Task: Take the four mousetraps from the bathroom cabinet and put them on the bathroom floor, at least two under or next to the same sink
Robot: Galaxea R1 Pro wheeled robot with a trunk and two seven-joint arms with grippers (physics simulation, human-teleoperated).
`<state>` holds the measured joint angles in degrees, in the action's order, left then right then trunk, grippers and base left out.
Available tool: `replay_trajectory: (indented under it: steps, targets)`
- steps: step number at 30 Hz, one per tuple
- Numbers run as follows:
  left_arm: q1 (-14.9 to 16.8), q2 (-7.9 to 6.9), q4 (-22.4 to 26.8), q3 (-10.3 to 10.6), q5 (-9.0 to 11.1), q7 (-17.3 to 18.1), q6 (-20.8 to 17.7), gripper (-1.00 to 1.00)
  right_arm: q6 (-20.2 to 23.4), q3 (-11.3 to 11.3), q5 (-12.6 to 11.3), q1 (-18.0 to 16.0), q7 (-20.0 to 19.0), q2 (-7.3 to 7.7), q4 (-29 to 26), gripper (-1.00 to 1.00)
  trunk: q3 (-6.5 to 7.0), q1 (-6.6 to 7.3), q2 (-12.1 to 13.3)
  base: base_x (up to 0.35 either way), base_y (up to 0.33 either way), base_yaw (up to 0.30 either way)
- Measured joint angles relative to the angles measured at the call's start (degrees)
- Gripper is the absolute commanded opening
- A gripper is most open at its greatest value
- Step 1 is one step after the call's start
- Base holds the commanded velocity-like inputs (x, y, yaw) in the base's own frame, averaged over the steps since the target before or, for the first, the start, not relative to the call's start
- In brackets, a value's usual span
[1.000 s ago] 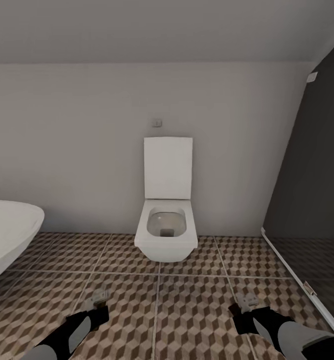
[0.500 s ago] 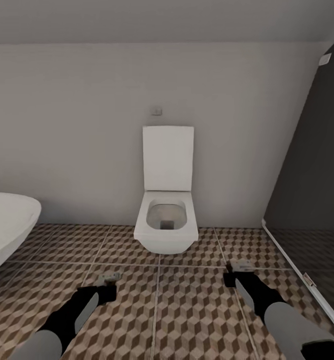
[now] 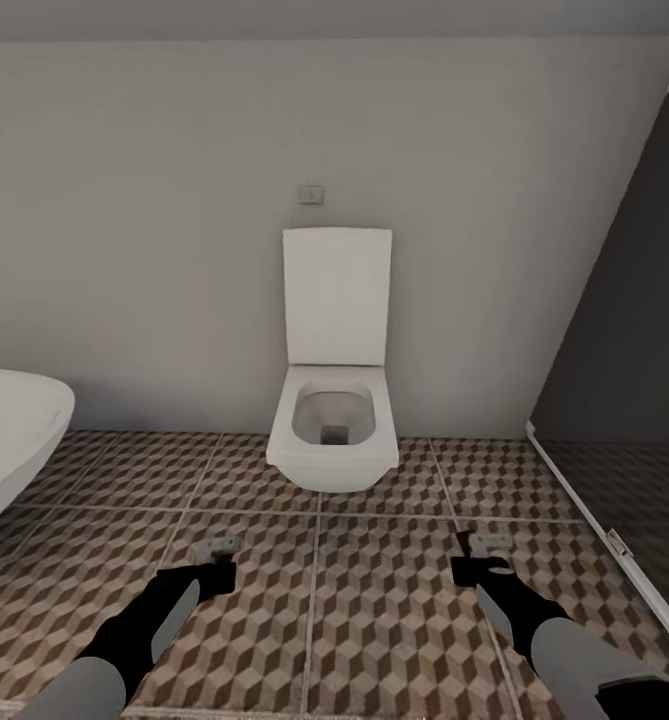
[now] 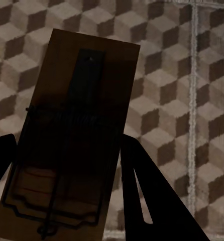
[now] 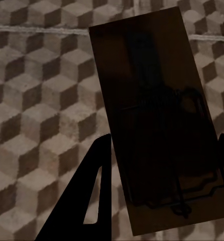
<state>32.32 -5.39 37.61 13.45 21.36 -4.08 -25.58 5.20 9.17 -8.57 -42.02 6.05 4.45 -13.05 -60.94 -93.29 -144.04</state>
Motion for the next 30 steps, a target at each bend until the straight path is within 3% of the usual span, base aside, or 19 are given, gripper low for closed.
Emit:
replay_trajectory:
  steps: [15,21,30]
  targets:
    - [0.0,1.57,0.8,0.0,-0.9,0.0,3.2,-1.0,-0.8,-0.1,0.0,0.0,0.0,0.0,0.4,-1.0,-3.33,-0.39,-0.2,0.0,0.0,0.0]
    - [0.0,1.53,3.8,0.0,-1.0,0.0,3.3,-1.0,-1.0,-0.1,0.1,0.0,0.0,0.0,0.4,-1.0,-4.66,-0.54,-0.3,0.0,0.0,0.0]
    - [0.0,1.52,6.3,-0.1,-1.0,-0.1,3.3,-1.0,-2.3,0.0,0.3,0.0,0.0,0.0,0.3,-1.0,-4.66,-0.52,-0.3,0.042,0.0,0.0]
